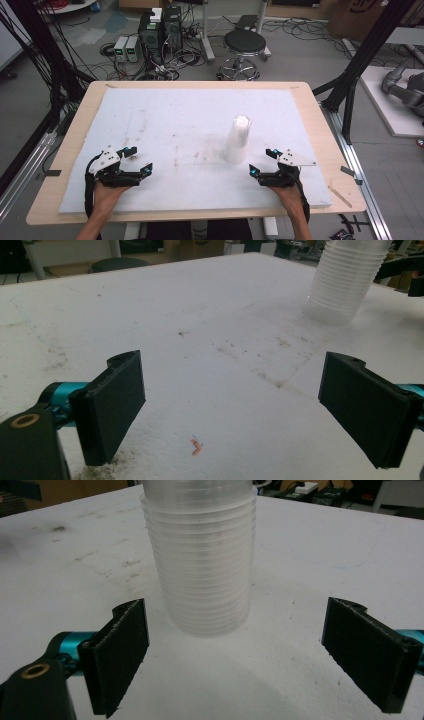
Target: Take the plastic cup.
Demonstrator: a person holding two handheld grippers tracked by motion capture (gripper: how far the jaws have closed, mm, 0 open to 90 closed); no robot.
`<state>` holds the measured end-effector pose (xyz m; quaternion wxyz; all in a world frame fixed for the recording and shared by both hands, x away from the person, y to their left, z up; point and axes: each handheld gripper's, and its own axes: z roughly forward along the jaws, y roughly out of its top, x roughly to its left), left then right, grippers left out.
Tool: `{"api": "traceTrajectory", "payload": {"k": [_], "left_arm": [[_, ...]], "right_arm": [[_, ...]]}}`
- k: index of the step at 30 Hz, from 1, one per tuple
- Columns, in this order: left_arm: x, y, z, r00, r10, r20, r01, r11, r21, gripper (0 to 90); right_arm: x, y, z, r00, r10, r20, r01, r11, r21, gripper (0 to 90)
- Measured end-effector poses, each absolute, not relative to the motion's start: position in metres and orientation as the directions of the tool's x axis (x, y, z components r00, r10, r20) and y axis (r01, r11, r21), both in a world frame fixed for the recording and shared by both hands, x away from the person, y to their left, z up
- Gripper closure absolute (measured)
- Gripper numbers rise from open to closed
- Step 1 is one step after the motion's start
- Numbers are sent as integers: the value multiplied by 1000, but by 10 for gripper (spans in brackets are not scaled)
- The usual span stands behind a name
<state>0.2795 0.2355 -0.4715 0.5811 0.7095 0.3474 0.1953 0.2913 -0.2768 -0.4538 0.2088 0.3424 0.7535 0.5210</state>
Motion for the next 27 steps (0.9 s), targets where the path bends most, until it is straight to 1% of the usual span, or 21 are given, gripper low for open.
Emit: {"api": "traceTrajectory", "payload": {"k": [2, 6, 9, 11, 14, 15, 17, 18, 20, 21, 22, 24, 27], "left_arm": [[279, 236, -472, 679, 723, -129, 263, -75, 962, 112], [280, 236, -472, 681, 719, -137, 271, -74, 960, 112], [281, 237, -472, 673, 725, -143, 279, -70, 958, 112], [281, 237, -472, 672, 725, -152, 287, -65, 956, 113], [282, 237, -472, 669, 726, -159, 290, -58, 955, 112], [282, 238, -472, 669, 727, -156, 288, -60, 956, 112], [281, 237, -472, 671, 726, -152, 287, -65, 956, 112], [281, 237, -472, 671, 726, -152, 287, -65, 956, 113], [281, 236, -472, 671, 727, -148, 286, -70, 956, 112], [281, 236, -472, 670, 727, -148, 287, -70, 955, 112], [282, 236, -472, 669, 728, -149, 288, -68, 955, 112], [282, 236, -472, 669, 729, -148, 288, -71, 955, 112], [282, 236, -472, 670, 727, -148, 288, -71, 955, 112]], "right_arm": [[290, -280, -452, -697, 717, 35, 272, 218, 937, 116], [291, -284, -443, -699, 715, 38, 263, 207, 942, 116], [291, -286, -420, -697, 717, 27, 243, 201, 949, 115], [291, -286, -416, -698, 716, 26, 240, 199, 950, 115], [291, -284, -385, -714, 700, -5, 214, 224, 951, 116], [291, -284, -385, -714, 700, -5, 214, 224, 951, 116], [293, -282, -362, -724, 689, -23, 191, 234, 953, 115], [293, -282, -362, -724, 689, -23, 191, 234, 953, 115], [296, -280, -343, -736, 676, -37, 184, 252, 950, 115], [296, -280, -343, -736, 676, -37, 184, 252, 950, 115], [299, -278, -333, -742, 668, -46, 178, 263, 948, 116], [301, -277, -327, -745, 665, -48, 179, 270, 946, 116], [309, -275, -313, -755, 655, -37, 215, 301, 929, 116]]}}
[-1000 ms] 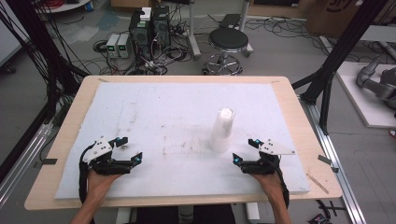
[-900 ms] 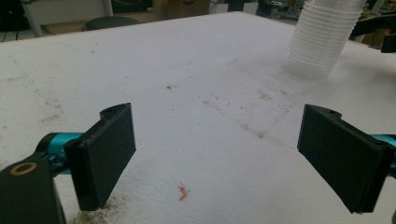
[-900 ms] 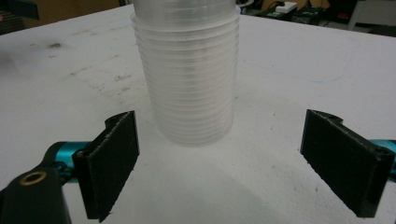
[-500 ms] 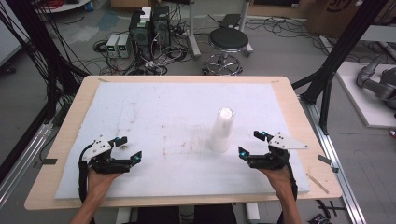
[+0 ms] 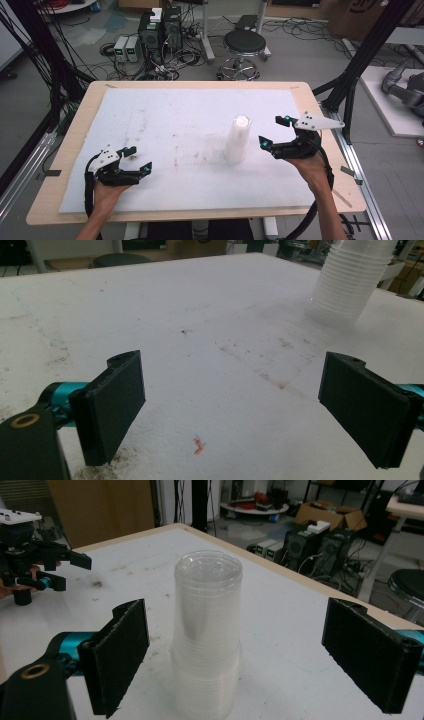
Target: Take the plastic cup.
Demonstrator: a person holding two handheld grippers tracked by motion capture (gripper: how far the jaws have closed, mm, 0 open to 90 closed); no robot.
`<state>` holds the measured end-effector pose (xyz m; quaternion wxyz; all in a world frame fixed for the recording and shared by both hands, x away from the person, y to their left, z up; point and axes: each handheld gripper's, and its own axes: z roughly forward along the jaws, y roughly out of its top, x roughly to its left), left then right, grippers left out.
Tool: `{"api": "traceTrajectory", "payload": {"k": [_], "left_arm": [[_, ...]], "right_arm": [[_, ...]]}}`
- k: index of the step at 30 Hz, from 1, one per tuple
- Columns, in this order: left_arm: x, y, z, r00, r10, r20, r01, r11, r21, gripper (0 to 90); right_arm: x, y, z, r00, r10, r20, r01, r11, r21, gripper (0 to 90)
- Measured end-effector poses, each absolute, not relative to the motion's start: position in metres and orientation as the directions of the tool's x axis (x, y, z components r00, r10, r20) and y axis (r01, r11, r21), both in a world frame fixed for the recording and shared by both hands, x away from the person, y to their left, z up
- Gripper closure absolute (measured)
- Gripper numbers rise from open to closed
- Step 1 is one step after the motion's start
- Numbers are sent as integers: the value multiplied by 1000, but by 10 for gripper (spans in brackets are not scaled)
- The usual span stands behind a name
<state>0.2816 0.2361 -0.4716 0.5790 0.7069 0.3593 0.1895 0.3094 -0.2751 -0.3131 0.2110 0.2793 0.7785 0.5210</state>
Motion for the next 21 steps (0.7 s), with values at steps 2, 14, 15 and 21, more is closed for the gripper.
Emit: {"api": "traceTrajectory", "payload": {"k": [2, 14, 15, 21], "left_arm": [[281, 236, -472, 670, 728, -147, 288, -72, 955, 112], [283, 236, -472, 670, 725, -158, 302, -71, 951, 112], [283, 236, -472, 669, 726, -157, 300, -71, 951, 112], [282, 235, -471, 677, 721, -148, 297, -84, 951, 112]], "right_arm": [[314, -273, -307, -766, 642, -30, 230, 319, 920, 116], [342, -249, -286, -818, 574, -50, 259, 443, 858, 115], [345, -246, -285, -822, 567, -47, 261, 449, 855, 115], [355, -233, -286, -839, 543, -37, 281, 491, 824, 115]]}}
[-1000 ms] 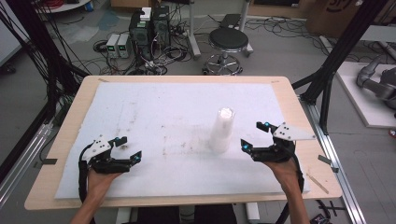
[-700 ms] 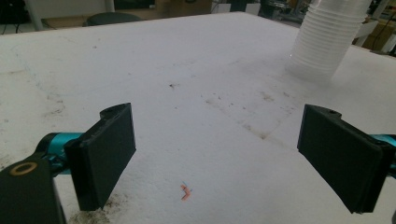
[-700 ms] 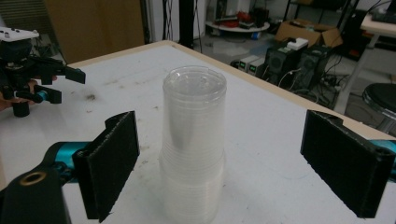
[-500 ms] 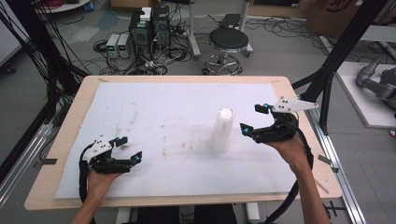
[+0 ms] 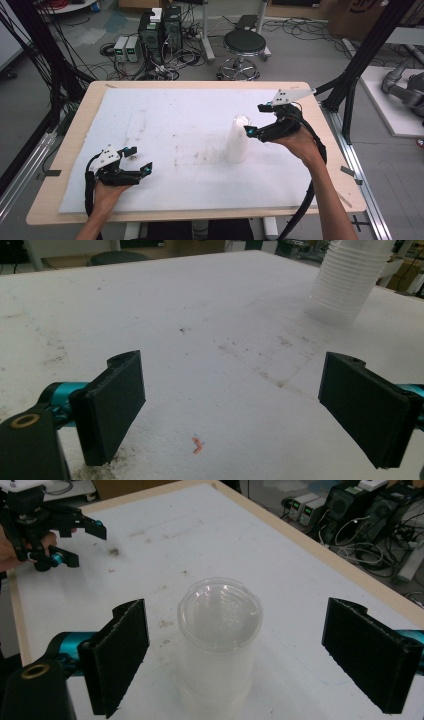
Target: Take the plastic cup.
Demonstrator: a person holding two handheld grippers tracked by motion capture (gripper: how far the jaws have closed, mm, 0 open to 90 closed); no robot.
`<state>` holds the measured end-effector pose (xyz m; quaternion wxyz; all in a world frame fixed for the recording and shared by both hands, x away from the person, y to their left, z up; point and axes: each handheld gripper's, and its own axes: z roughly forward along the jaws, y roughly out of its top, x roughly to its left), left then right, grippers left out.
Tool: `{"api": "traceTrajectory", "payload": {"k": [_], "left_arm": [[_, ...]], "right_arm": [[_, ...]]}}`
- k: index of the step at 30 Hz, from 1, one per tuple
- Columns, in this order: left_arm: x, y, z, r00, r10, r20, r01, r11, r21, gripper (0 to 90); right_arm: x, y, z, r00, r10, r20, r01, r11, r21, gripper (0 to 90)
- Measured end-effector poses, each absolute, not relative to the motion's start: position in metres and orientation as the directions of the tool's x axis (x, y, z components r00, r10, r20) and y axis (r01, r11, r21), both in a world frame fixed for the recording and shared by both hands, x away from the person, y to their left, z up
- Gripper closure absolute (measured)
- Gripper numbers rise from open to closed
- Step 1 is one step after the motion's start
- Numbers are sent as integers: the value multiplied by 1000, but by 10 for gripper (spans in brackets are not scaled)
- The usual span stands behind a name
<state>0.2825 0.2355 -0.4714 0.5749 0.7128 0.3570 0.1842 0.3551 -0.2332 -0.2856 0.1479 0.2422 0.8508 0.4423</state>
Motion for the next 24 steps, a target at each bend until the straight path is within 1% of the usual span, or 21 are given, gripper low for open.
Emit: {"api": "traceTrajectory", "payload": {"k": [6, 11, 20, 24], "left_arm": [[283, 236, -472, 681, 716, -154, 300, -80, 951, 112], [283, 236, -471, 684, 714, -149, 297, -86, 951, 112], [283, 235, -472, 682, 715, -152, 300, -84, 950, 112], [283, 235, -471, 683, 715, -151, 301, -87, 950, 112]], "right_arm": [[368, -219, -295, -863, 504, -34, 294, 555, 779, 116], [372, -211, -299, -872, 488, -49, 285, 586, 759, 116], [378, -205, -312, -871, 492, 0, 324, 573, 753, 116], [380, -202, -315, -872, 489, -6, 326, 591, 738, 116]]}}
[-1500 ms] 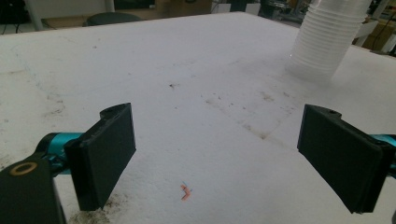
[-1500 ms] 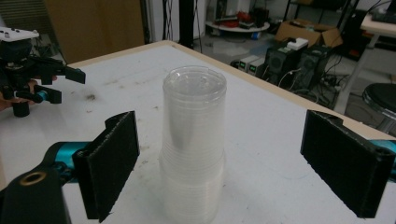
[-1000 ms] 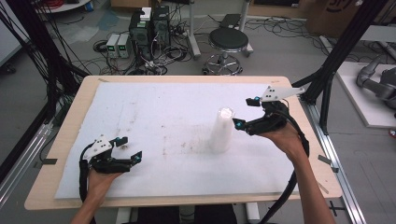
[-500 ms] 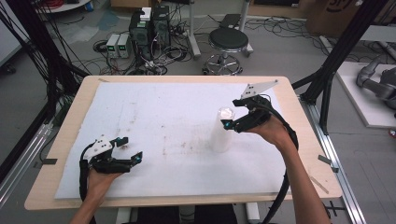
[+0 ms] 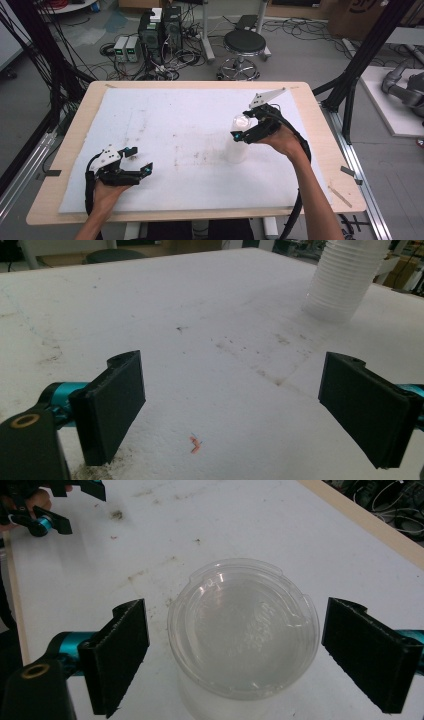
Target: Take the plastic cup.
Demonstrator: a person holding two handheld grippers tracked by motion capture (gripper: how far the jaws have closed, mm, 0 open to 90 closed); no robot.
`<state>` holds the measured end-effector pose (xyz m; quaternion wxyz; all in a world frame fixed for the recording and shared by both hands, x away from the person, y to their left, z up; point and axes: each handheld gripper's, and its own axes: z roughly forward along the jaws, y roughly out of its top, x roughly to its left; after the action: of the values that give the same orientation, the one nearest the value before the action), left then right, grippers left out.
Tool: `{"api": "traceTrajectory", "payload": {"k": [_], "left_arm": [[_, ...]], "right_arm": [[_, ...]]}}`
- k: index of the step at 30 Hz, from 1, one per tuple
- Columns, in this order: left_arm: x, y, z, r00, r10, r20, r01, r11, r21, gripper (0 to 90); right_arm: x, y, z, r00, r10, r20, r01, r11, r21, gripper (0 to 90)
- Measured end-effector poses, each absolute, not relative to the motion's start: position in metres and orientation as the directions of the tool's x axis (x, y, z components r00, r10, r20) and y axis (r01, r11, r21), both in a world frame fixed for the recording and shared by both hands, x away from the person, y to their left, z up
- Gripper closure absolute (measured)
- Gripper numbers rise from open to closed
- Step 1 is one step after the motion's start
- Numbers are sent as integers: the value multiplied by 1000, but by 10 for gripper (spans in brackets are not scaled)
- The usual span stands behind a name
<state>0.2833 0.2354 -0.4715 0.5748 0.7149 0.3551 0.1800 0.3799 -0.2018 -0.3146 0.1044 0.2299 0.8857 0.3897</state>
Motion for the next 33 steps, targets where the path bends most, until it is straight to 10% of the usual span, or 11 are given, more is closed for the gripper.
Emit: {"api": "traceTrajectory", "payload": {"k": [33], "left_arm": [[284, 236, -472, 681, 714, -161, 308, -80, 948, 112]], "right_arm": [[384, -198, -326, -868, 495, 30, 365, 597, 714, 341]]}}
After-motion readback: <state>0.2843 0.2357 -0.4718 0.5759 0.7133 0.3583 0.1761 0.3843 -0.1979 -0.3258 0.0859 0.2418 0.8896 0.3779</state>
